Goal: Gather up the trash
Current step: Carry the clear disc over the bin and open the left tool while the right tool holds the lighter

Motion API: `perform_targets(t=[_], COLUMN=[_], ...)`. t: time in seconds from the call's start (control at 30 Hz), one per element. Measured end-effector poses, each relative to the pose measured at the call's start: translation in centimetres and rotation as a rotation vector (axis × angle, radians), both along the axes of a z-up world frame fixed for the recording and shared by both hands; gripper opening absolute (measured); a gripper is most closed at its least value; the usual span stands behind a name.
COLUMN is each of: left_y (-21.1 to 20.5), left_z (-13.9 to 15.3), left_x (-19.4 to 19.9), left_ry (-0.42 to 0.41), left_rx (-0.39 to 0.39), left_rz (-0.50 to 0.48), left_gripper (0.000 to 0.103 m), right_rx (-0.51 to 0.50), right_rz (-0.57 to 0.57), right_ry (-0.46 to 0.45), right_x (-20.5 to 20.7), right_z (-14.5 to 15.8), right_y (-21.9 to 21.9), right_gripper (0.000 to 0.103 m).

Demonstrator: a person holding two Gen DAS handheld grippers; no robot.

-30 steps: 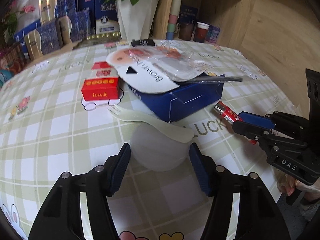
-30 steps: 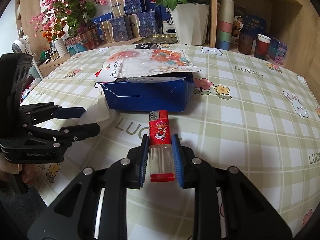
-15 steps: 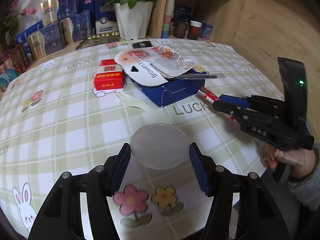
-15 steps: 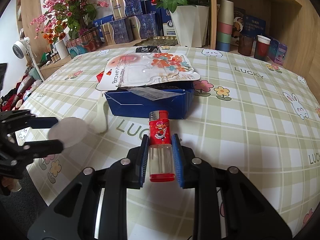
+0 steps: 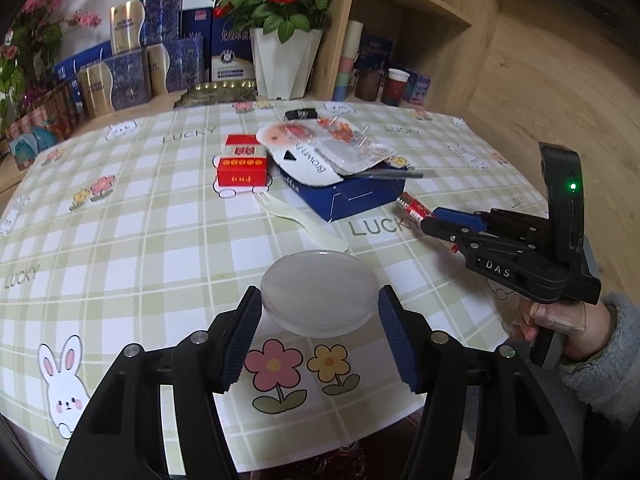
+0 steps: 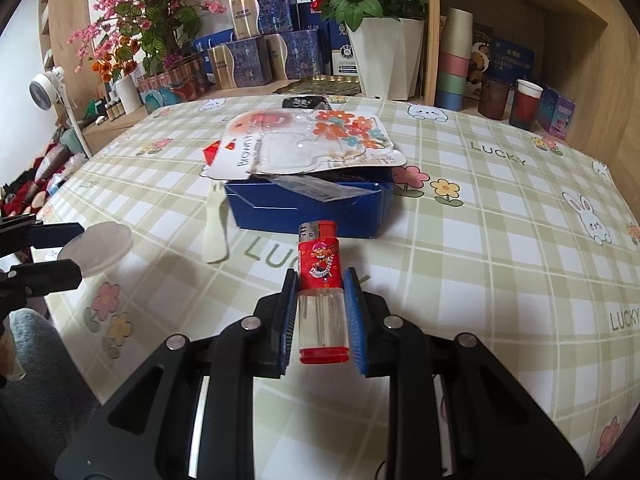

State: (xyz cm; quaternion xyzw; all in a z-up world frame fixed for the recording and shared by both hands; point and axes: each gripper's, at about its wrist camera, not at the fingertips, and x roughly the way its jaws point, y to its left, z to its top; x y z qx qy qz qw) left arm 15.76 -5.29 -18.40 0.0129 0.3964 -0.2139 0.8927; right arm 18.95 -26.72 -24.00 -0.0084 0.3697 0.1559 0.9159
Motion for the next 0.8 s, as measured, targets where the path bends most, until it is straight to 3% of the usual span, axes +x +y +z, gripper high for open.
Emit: perform_targets(t=[0.53,0.8], left_y=[2.2,3.1], left_z=[3.3,2.5], left_x=[-6.3,-10.7], left_ry=[-0.038,-0.015], left_rx=[-0.038,-0.026], left_rz=[-0.003,-0.031], left_gripper=[0.059,0.059], right_rx=[0.082,0.087], right_rz=[0.085,0.121], right_ry=[-0.047,-0.041], right_x=[-7.9,-12.5], right_z=[4.7,5.4], right_y=[3.1,4.4], right_gripper=[0.026,0.026])
